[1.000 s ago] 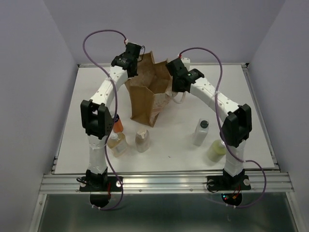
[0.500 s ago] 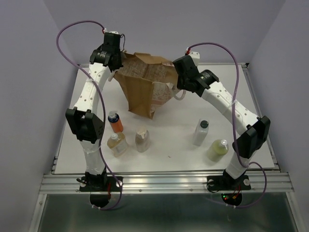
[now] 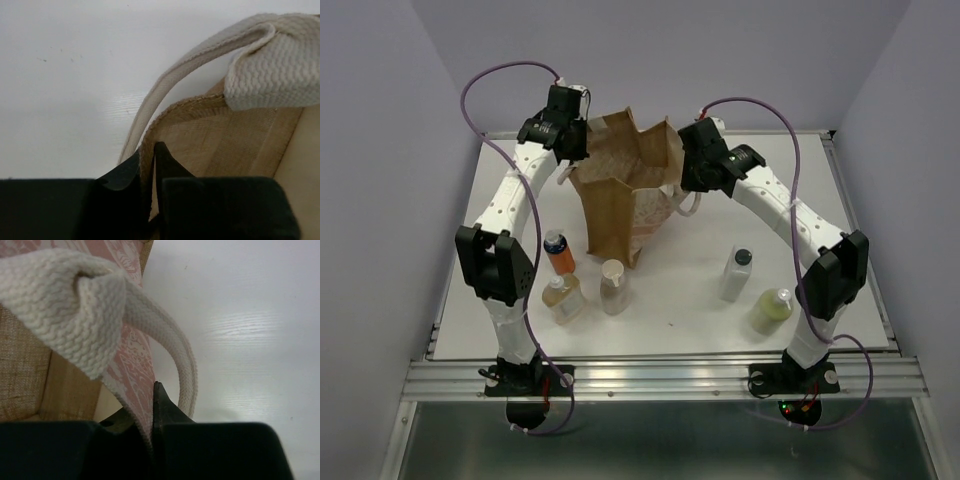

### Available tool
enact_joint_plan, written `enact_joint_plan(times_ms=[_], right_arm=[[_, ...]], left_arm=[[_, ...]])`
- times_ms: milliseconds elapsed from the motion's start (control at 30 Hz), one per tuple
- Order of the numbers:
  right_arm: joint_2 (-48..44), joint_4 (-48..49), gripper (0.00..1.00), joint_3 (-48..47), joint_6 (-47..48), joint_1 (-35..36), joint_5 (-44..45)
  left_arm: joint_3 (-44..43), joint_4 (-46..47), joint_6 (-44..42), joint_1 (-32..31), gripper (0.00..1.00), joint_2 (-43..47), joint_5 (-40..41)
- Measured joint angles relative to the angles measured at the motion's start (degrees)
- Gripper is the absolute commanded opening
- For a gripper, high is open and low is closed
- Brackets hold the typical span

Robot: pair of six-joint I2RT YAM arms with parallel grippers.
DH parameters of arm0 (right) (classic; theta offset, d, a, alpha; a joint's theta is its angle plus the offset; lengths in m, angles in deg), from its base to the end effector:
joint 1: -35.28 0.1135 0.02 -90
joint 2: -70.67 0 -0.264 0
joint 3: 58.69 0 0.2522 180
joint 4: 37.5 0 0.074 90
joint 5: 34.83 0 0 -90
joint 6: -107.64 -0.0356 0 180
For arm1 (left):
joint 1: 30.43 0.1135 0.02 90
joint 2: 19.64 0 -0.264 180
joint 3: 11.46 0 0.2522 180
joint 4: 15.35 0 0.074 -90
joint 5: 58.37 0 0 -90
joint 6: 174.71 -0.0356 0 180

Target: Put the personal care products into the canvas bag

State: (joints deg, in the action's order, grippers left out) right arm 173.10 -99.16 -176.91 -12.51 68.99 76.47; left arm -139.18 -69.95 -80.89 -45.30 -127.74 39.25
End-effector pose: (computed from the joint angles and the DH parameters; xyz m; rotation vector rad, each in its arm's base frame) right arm 0.3350 0.2080 0.3630 0.1038 2.3042 0.1260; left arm 0.4160 -0.1056 0.3865 0.1343 2.1713 -0.0410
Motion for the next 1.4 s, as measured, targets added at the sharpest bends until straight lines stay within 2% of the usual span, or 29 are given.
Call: enact_joint_plan(times_ms=[33, 100, 133, 200, 233, 300, 367, 400, 433, 500, 700, 867, 1033, 1133, 1267, 1400], right_arm=[[0.52, 0.17, 0.19, 0.52, -0.07, 0.0, -0.79], [1.53, 0.02, 0.24, 1.16, -0.04, 0.0, -2.01], [2.62, -0.31, 0.37, 1.27, -0.09, 0.0, -2.82], [4.15, -0.57, 0.49, 1.27, -0.04, 0.07, -3.74], [4.81, -0.94, 0.63, 1.27, -0.07, 0.09, -4.07], [5.25, -1.18, 0.66, 1.27, -0.17, 0.09, -4.66], [5.25, -1.36, 0.82, 1.01, -0.28, 0.13, -5.16], [5.25, -1.38, 0.98, 0.74, -0.33, 0.11, -5.29], [5.25, -1.4, 1.0, 0.35, -0.35, 0.13, -5.38], [5.25, -1.38, 1.0, -0.31, 0.26, 0.44, -5.44], [4.48, -0.87, 1.0, -4.09, 2.14, 0.72, -6.64], [-1.84, -0.55, 1.0, -5.14, 4.11, 0.87, -7.67], [-19.28, -0.76, 1.0, 4.94, 3.67, 0.87, -4.96], [-30.14, -4.92, 1.0, 11.45, 0.5, 0.87, -1.46], [-37.55, -13.25, 1.0, 16.59, -4.7, 0.87, 1.97], [-39.76, -19.34, 1.0, 21.57, -9.05, 0.87, 2.29]], left_arm=[[1.51, 0.79, -0.35, -0.63, 0.31, 0.28, -0.11], [4.09, 2.62, -0.39, -1.6, 0.34, 0.61, -0.26], [5.31, 3.41, -0.37, -2.12, 0.42, 0.66, -0.42], [6.51, 4.55, -0.35, -2.67, 0.56, 0.68, -0.72], [6.91, 5.18, -0.31, -3.06, 0.66, 0.72, -0.98], [7.63, 6.54, -0.07, -3.23, 0.75, 1.18, -1.27], [8.57, 7.5, 0.17, -3.3, 0.83, 2.34, -1.57], [8.92, 7.89, 0.28, -3.3, 0.86, 3.13, -1.62], [9.14, 8.22, 0.37, -3.28, 0.9, 3.93, -1.81], [9.31, 8.76, 0.48, -3.3, 0.99, 5.97, -2.29], [10.47, 11.91, 0.94, -3.5, 0.99, 12.87, -4.57], [14.64, 15.19, 1.81, -3.93, 0.99, 19.12, -5.35], [19.93, 16.39, 3.23, -4.33, 0.99, 21.88, -4.57], [23.08, 16.63, 4.22, -4.61, 0.99, 22.58, -4.26], [25.64, 17.09, 5.14, -5.49, 0.99, 23.69, -3.87], [27.28, 18.12, 5.88, -6.14, 0.99, 26.47, -3.28]])
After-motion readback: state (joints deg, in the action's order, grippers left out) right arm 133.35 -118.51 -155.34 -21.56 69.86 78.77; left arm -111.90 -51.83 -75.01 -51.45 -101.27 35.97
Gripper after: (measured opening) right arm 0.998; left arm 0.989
